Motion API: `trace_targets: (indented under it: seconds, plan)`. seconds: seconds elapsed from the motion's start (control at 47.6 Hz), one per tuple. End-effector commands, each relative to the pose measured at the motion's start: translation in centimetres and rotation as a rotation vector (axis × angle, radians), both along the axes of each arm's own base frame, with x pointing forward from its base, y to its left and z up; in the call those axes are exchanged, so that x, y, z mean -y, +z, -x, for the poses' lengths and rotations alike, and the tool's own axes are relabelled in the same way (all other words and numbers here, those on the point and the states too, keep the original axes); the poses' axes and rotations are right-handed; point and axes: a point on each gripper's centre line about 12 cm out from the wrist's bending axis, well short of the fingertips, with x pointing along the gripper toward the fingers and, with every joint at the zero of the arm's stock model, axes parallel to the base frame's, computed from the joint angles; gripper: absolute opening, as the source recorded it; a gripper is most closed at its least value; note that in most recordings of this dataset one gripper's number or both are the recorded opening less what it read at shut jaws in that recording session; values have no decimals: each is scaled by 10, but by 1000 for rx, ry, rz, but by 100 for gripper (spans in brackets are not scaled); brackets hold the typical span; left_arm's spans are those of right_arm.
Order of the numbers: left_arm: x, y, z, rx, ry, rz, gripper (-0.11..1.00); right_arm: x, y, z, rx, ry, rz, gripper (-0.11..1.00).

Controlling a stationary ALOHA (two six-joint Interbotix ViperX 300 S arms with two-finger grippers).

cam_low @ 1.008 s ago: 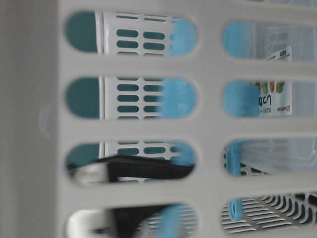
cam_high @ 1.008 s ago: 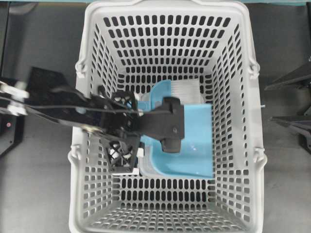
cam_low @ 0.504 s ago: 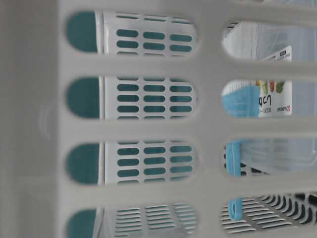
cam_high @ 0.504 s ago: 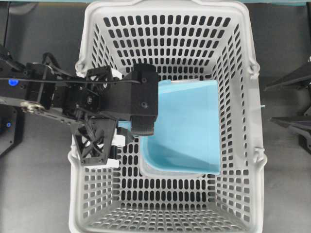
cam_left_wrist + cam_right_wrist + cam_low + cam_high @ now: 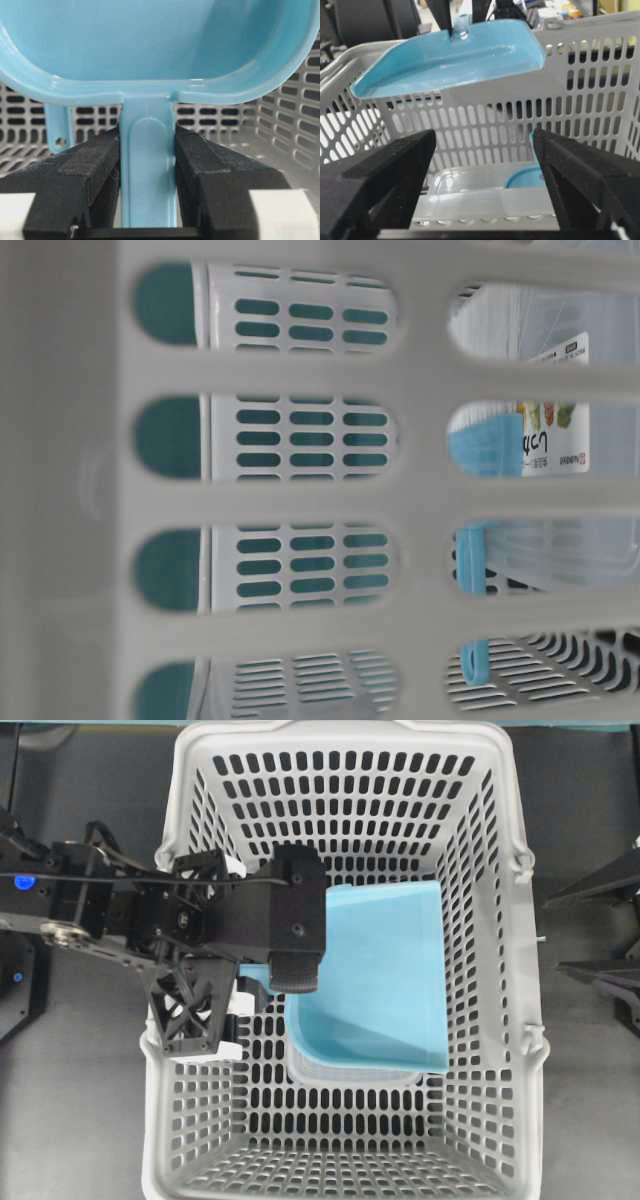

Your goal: Pick up the dustpan from the shopping basket with the left arm.

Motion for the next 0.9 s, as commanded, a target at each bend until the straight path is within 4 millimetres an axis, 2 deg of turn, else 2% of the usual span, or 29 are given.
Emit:
trace_targets:
  seconds: [0.0, 0.294, 0.882]
  plan:
    - [-1, 15, -1, 32, 1, 2, 28, -1, 1, -2, 0, 2, -5, 75]
    - [-3, 17, -7, -25, 4, -11, 28, 0, 2, -2, 4, -1, -5, 75]
    - [-2, 11, -7, -44, 3, -10, 28, 0, 1, -2, 0, -1, -5, 75]
